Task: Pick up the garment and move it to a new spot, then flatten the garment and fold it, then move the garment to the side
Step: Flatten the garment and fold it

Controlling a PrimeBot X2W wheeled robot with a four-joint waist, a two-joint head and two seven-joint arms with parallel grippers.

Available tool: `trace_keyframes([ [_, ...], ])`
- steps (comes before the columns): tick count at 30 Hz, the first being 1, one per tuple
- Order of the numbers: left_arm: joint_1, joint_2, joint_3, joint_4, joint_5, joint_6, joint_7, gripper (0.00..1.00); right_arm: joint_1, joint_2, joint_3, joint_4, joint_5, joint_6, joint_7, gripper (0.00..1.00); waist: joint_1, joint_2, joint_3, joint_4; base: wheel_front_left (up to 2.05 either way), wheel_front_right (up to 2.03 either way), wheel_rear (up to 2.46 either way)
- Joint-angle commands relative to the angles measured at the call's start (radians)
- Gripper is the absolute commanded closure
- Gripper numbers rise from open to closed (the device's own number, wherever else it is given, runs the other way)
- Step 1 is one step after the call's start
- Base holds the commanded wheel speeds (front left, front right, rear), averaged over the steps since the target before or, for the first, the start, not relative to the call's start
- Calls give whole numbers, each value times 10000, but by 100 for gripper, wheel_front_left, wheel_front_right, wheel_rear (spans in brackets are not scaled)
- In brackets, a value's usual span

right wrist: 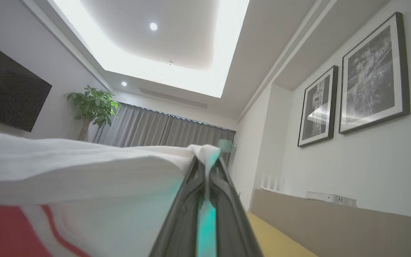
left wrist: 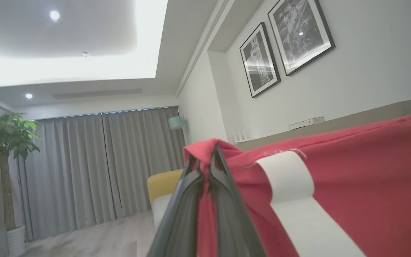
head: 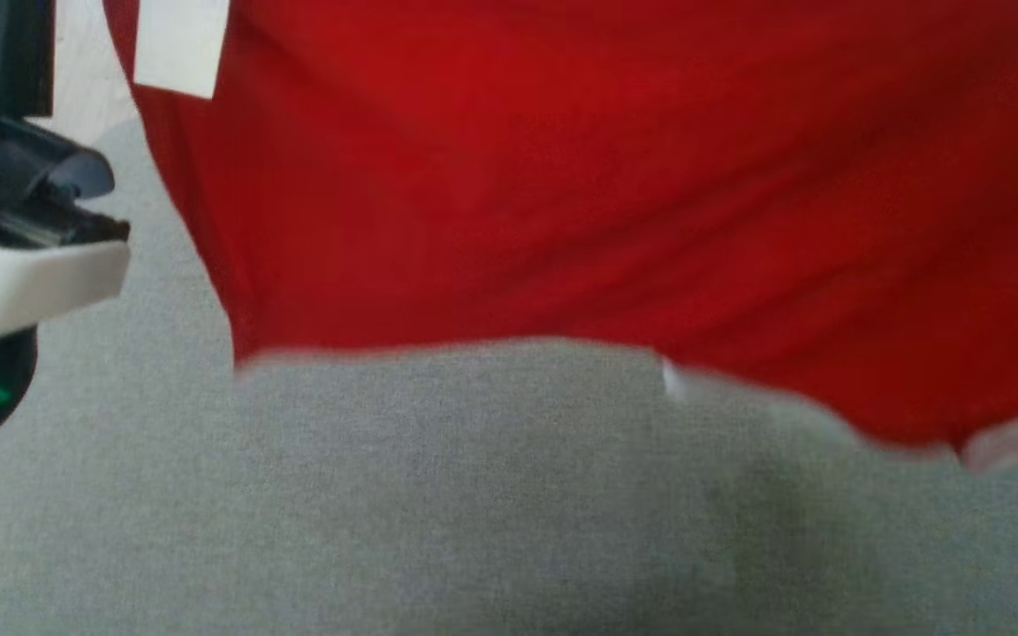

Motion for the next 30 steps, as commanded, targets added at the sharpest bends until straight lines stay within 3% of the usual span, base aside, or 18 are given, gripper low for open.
trace_keyframes([
  [1, -502, 226, 515, 122, -459, -95, 153, 100, -491, -235, 236, 404, 325, -7, 225, 100, 2, -1, 163, -13, 0, 0, 0],
  [6, -1077, -615, 211, 2192, -1413, -657, 126, 100, -1724, -329, 1037, 2796, 1119, -7, 123, 100, 2, -1, 724, -54, 0, 0, 0],
  [10, -1870, -1216, 72, 4198, -1488, -1068, -332, 100, -2933, -235, 1658, 4563, 1425, -7, -252, 100, 2, -1, 1017, -154, 0, 0, 0],
  [15, -3618, -2186, 148, 7473, -1221, -1742, -1920, 100, -5354, 313, 2440, 7332, 1540, -7, -1270, 100, 2, -1, 1165, -410, 0, 0, 0],
  [20, -4739, -2820, 140, 10300, -1128, -2045, -2758, 100, -6978, 1038, 2956, 9941, 1621, -7, -2156, 100, 2, -1, 1169, -720, 0, 0, 0],
  [24, -4677, -3307, -111, 12583, -1222, -2165, -2642, 100, -6949, 1725, 3563, 12117, 1838, -7, -2428, 100, 2, -1, 1270, -959, 0, 0, 0],
  [30, -3587, -4359, -540, 15095, -1443, -2507, -2702, 100, -5554, 2377, 4616, 14941, 2458, -7, -2882, 100, 2, -1, 1705, -1065, 0, 0, 0],
])
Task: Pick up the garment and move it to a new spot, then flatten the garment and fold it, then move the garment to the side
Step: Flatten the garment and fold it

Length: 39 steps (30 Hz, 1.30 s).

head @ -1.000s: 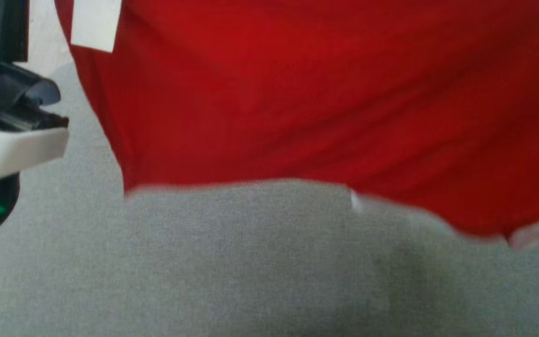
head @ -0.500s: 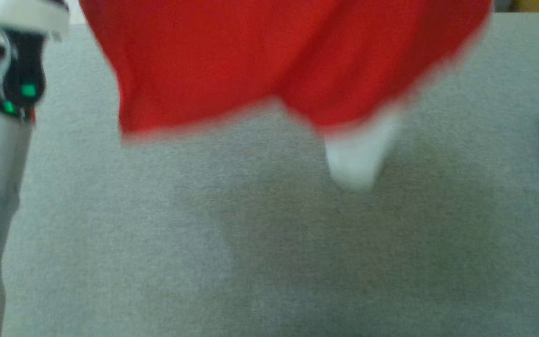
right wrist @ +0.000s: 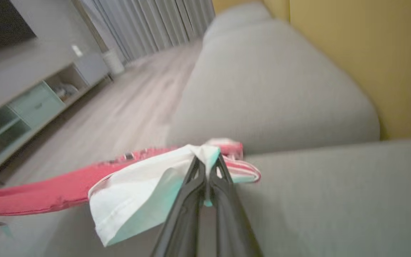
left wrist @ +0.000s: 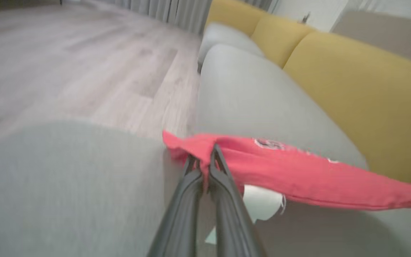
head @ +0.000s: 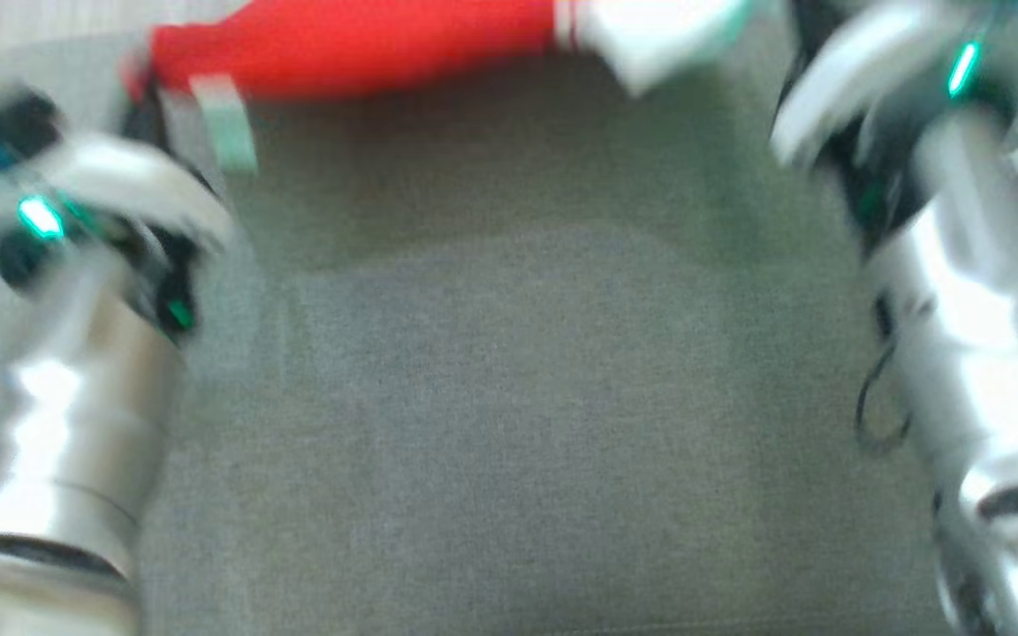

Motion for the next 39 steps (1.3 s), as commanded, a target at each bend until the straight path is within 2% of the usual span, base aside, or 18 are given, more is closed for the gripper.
trace_keyframes([
  [1, -186, 197, 41, -32, 13, -89, -95, 100, 94, 226, 242, -95, 201, -7, -149, 100, -1, 0, 177, 61, 0, 0, 0],
  [6, 945, -406, 49, 921, -356, -257, -700, 100, 1693, 284, 925, 778, 911, -7, -765, 100, -1, 0, 271, 200, 0, 0, 0],
  [11, 1985, -428, -166, 793, -323, -306, -1159, 100, 3241, -51, 1459, 260, 1476, -7, -1312, 100, -1, 0, 12, 290, 0, 0, 0],
  [14, 2686, -153, -349, 33, -153, -310, -1279, 100, 4281, -411, 1628, -745, 1652, -7, -1560, 100, -1, 0, -279, 355, 0, 0, 0],
  [17, 3440, 388, -197, -1034, 54, -311, -1301, 100, 5546, -815, 1448, -2174, 1614, -7, -1472, 100, -1, 0, -610, 388, 0, 0, 0],
  [19, 4090, 759, -79, -1852, 215, -287, -1304, 100, 6574, -1034, 1071, -3385, 1452, -7, -1106, 100, -1, 0, -839, 386, 0, 0, 0],
  [21, 4810, 1127, -45, -2726, 306, -74, -1289, 100, 7714, -1154, 461, -4812, 1123, -7, -489, 100, -1, 0, -1041, 375, 0, 0, 0],
  [22, 4810, 1127, -45, -2726, 306, -74, -1289, 100, 7714, -1154, 461, -4812, 1123, -7, -489, 100, -1, 0, -1041, 375, 0, 0, 0],
  [24, 5569, 1503, -28, -3872, 295, 314, -988, 100, 8964, -1049, -294, -6438, 710, -7, 406, 100, -1, 0, -1230, 377, 0, 0, 0],
  [26, 6427, 1967, 9, -5316, 239, 894, -377, 100, 10196, -700, -1044, -8152, 287, -7, 1452, 100, -1, 0, -1397, 376, 0, 0, 0],
  [29, 7939, 2750, 209, -8094, 58, 2083, 688, 100, 11808, -91, -1853, -10681, -315, -7, 3128, 100, -1, 0, -1527, 358, 0, 0, 0],
  [32, 9480, 3482, 489, -10974, -83, 3424, 1636, 100, 12887, 244, -2245, -12608, -599, -7, 4516, 100, -1, 0, -1547, 324, 0, 0, 0],
  [34, 10345, 3872, 629, -12557, -154, 4197, 2192, 100, 13302, 338, -2381, -13427, -671, -7, 5165, 100, -1, 0, -1542, 307, 0, 0, 0],
  [37, 11346, 4340, 782, -14602, -337, 5124, 3004, 100, 13589, 389, -2669, -14146, -623, -7, 5885, 100, -1, 0, -1478, 332, 0, 0, 0],
  [39, 11474, 4459, 808, -15022, -484, 5265, 3310, 100, 13535, 393, -2754, -14116, -527, -7, 6079, 100, -1, 0, -1409, 381, 0, 0, 0],
])
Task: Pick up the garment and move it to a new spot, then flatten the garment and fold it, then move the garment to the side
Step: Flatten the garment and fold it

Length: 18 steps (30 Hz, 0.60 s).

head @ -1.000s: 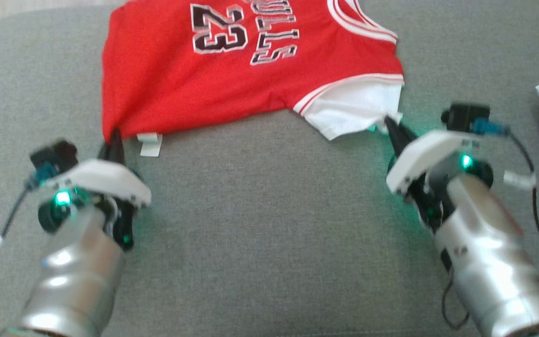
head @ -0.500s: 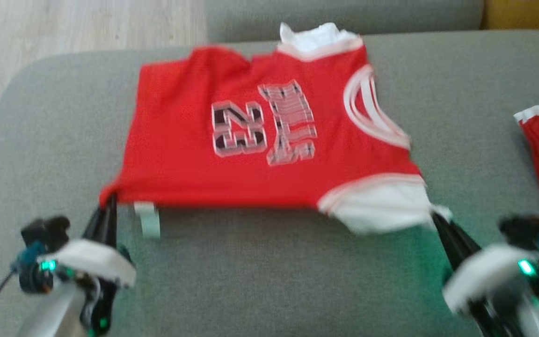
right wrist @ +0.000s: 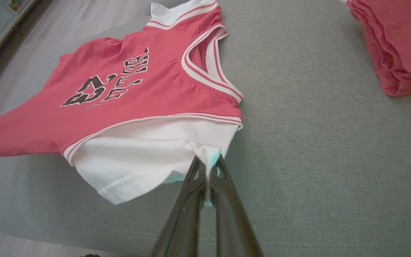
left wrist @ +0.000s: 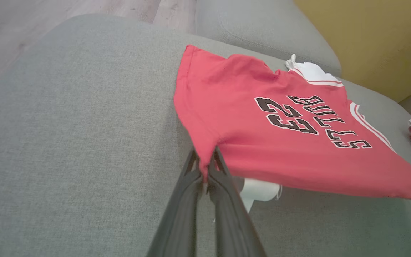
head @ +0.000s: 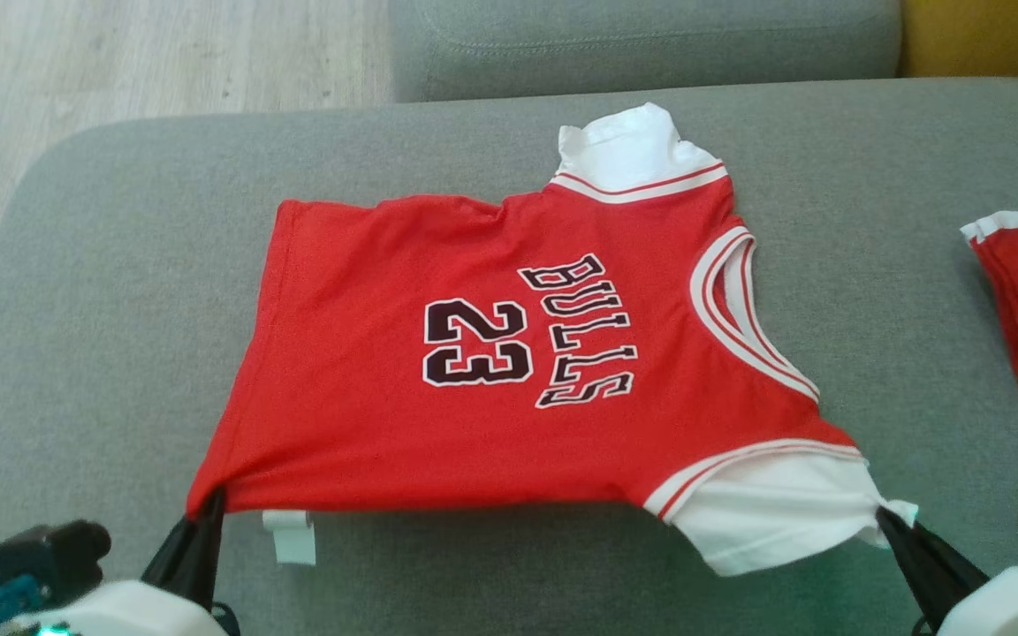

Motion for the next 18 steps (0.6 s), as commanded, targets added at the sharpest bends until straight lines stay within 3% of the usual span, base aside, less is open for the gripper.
trace_keyframes([
  [1, -531, 405, 545, -350, -105, 45, 166, 100, -412, -109, 94, -334, 108, -7, 69, 100, 1, -1, 76, 56, 0, 0, 0],
  [4, -909, 468, 439, -195, -548, -261, 761, 100, -932, -107, 119, 13, 85, -7, 270, 100, 1, -1, 274, 164, 0, 0, 0],
  [7, -1647, 375, 303, 372, -1209, -836, 1463, 100, -1754, -107, 187, 503, 44, -7, 450, 100, 1, -1, 602, 284, 0, 0, 0],
  [12, -3240, 332, 164, 1880, -2058, -1703, 2696, 100, -3618, -133, 398, 1665, 2, -7, 697, 100, 1, -1, 1204, 438, 0, 0, 0],
  [18, -5062, 75, 91, 3482, -2658, -2418, 3680, 100, -5729, -417, 504, 3380, 190, -7, 467, 100, 1, -1, 1678, 579, 0, 0, 0],
])
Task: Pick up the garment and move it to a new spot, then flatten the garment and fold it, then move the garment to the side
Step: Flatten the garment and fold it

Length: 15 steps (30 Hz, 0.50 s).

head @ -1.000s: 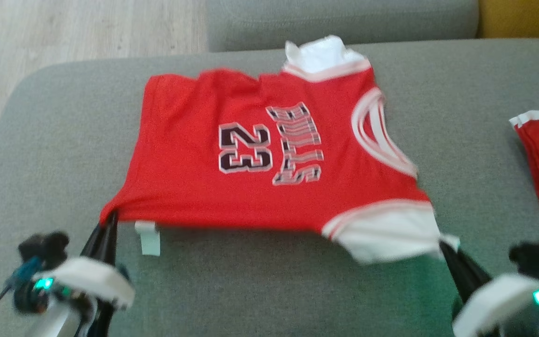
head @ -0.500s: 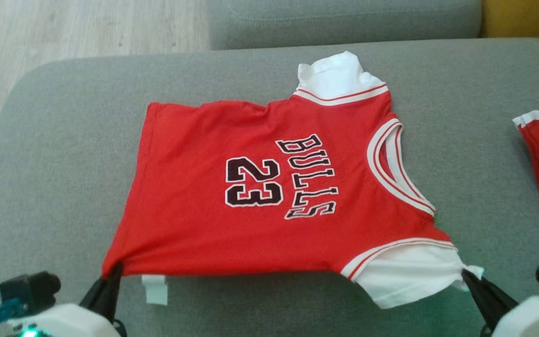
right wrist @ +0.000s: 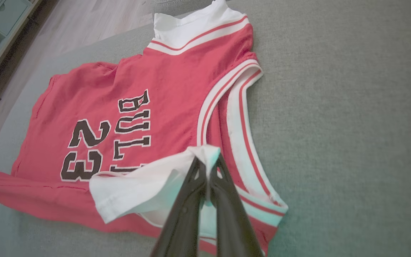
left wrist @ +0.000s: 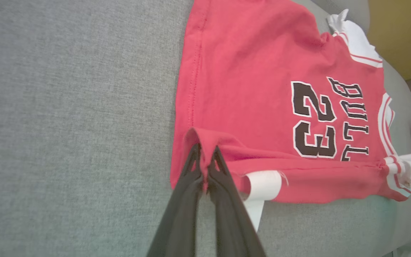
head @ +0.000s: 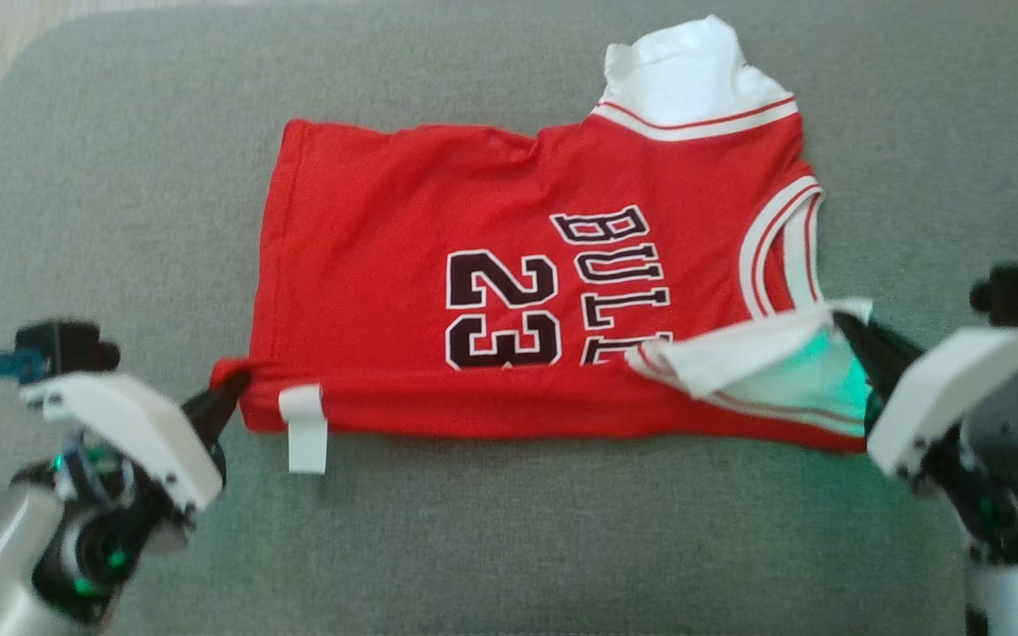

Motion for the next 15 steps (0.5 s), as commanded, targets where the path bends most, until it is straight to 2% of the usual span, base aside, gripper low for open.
trace_keyframes([
  [1, -793, 220, 438, 52, -67, -107, 110, 100, -627, -188, 278, -43, 163, -7, -209, 100, -3, 0, 162, 74, 0, 0, 0],
  [3, -1231, 42, 392, 560, -233, -295, 313, 100, -1144, -281, 368, 570, 256, -7, -463, 100, -3, 0, 267, 98, 0, 0, 0],
  [4, -1430, -80, 398, 798, -305, -391, 324, 79, -1368, -310, 413, 853, 325, -7, -655, 100, -3, 0, 307, 109, 0, 0, 0],
  [5, -1589, -189, 377, 1038, -372, -492, 362, 53, -1542, -350, 477, 1142, 387, -7, -830, 100, -3, 0, 342, 113, 0, 0, 0],
  [6, -1734, -271, 347, 1263, -406, -603, 386, 7, -1697, -397, 537, 1384, 451, -7, -1058, 71, -3, 0, 392, 121, 0, 0, 0],
  [7, -1871, -366, 342, 1471, -397, -710, 308, 0, -1824, -433, 590, 1578, 518, -7, -1373, 9, -3, 0, 429, 137, 0, 0, 0],
  [8, -1871, -366, 342, 1471, -397, -710, 308, 0, -1824, -433, 590, 1578, 518, -7, -1373, 9, -3, 0, 429, 137, 0, 0, 0],
  [9, -1980, -482, 368, 1655, -389, -816, 156, 0, -1906, -444, 642, 1758, 596, -7, -1698, 0, -3, 0, 464, 146, 0, 0, 0],
  [12, -2119, -728, 420, 2042, -221, -1290, -512, 0, -1957, -500, 850, 2140, 700, -7, -2807, 0, -3, 0, 526, 137, 0, 0, 0],
  [15, -2104, -877, 607, 2222, 559, -1500, -2085, 0, -1827, -605, 1108, 2246, 801, -7, -4180, 0, -3, 0, 536, 118, 0, 0, 0],
])
